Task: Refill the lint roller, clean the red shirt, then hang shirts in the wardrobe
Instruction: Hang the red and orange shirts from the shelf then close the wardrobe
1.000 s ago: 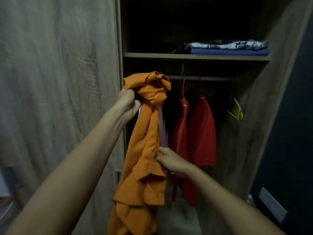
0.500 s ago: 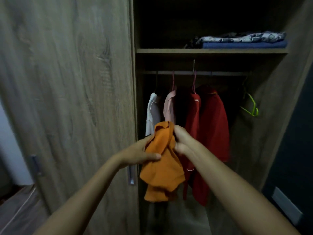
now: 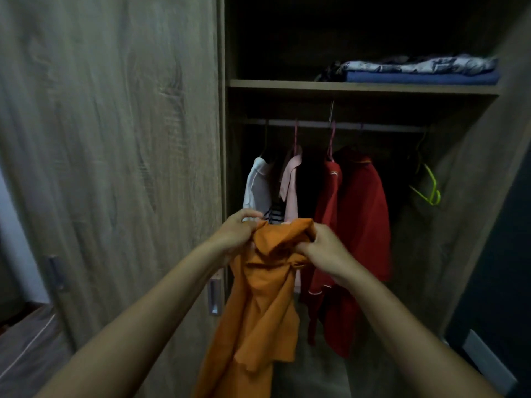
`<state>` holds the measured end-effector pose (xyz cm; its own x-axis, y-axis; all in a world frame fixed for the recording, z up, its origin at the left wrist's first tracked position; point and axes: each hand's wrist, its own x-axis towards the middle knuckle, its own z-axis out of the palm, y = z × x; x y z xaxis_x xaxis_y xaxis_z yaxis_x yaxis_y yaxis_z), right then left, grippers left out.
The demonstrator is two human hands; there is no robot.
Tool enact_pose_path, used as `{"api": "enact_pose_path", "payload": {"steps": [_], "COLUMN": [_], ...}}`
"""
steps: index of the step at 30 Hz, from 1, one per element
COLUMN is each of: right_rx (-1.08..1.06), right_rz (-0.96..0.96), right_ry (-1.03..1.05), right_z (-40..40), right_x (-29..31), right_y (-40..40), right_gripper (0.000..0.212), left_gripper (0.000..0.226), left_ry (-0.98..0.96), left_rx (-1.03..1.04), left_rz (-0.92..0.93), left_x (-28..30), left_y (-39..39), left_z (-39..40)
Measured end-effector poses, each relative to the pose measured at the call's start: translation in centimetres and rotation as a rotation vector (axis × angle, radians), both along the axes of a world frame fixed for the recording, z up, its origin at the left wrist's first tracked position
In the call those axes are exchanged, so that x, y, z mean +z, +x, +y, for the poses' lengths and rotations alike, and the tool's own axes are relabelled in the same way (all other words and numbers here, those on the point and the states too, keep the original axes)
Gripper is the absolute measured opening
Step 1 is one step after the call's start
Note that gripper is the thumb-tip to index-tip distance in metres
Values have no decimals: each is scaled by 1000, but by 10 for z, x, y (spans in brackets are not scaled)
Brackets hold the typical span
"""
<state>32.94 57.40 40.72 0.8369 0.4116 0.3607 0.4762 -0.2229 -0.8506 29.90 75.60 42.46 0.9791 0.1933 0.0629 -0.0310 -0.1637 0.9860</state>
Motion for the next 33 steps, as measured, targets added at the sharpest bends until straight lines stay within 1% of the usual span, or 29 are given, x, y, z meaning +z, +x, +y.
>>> {"api": "enact_pose_path", "payload": {"steps": [1,2,4,5,7,8,9,10,11,13,15,17,18,19,20,21,22,24,25,26,28,29,30,32,33], "right_rx": [-6,9,72,111,177,200,218,225,228,244,272,267,247,213,175,141,103,-25,-109,-197,-317,-346,-353,-337,-340], "right_rz": [16,23,23,14,-10,-10,-7,-8,-4,6,54,143,172,159,104,39,-24,-134,-196,-272,-401,-425,-423,-379,-380], "right_ry": [-7,-32,-94,-106,-100,-101,-104,-122,-153,-260,-351,-325,-300,-290,-299,-311,-318,-270,-222,-171,-134,-179,-266,-442,-460], "right_z": [-6,-12,-21,-23,-25,-27,-31,-36,-43,-62,-83,-95,-97,-96,-94,-94,-95,-107,-117,-127,-145,-151,-155,-159,-160], "right_x": [6,12,22,26,35,40,44,47,50,53,56,53,49,46,42,41,42,52,60,67,77,78,77,70,66], "right_y": [6,9,17,20,24,26,28,30,33,44,57,67,69,71,73,74,77,82,86,89,94,98,100,102,102], "right_gripper": [26,24,22,20,25,31,35,38,41,51,55,51,49,48,44,37,28,12,7,8,15,18,20,22,22], "left_gripper": [23,32,45,47,47,41,28,16,14,20,24,34,34,32,31,31,29,19,16,16,15,16,17,23,26], "left_ry": [115,290,674,793,868,897,908,877,826,702,535,354,294,269,285,343,440,643,706,735,746,747,742,672,615], "left_rx": [-13,1,58,16,-127,-148,-125,-78,-22,51,-4,-70,-89,-105,-125,-142,-137,-40,12,45,97,119,127,71,30], "left_rz": [-24,-77,-270,-338,-360,-399,-465,-526,-552,-506,-413,-335,-308,-294,-290,-300,-336,-433,-465,-493,-534,-542,-532,-440,-367], "left_x": [7,15,30,35,38,34,32,32,33,38,45,53,57,62,67,72,75,79,81,81,81,82,82,78,75], "left_y": [-1,-5,-8,-10,-6,-1,4,9,14,22,27,32,34,35,36,38,40,46,49,52,58,60,61,70,76], "left_z": [-1,-4,-8,-13,-25,-31,-35,-37,-36,-35,-35,-42,-47,-53,-58,-62,-65,-62,-59,-55,-48,-47,-48,-52,-55]}}
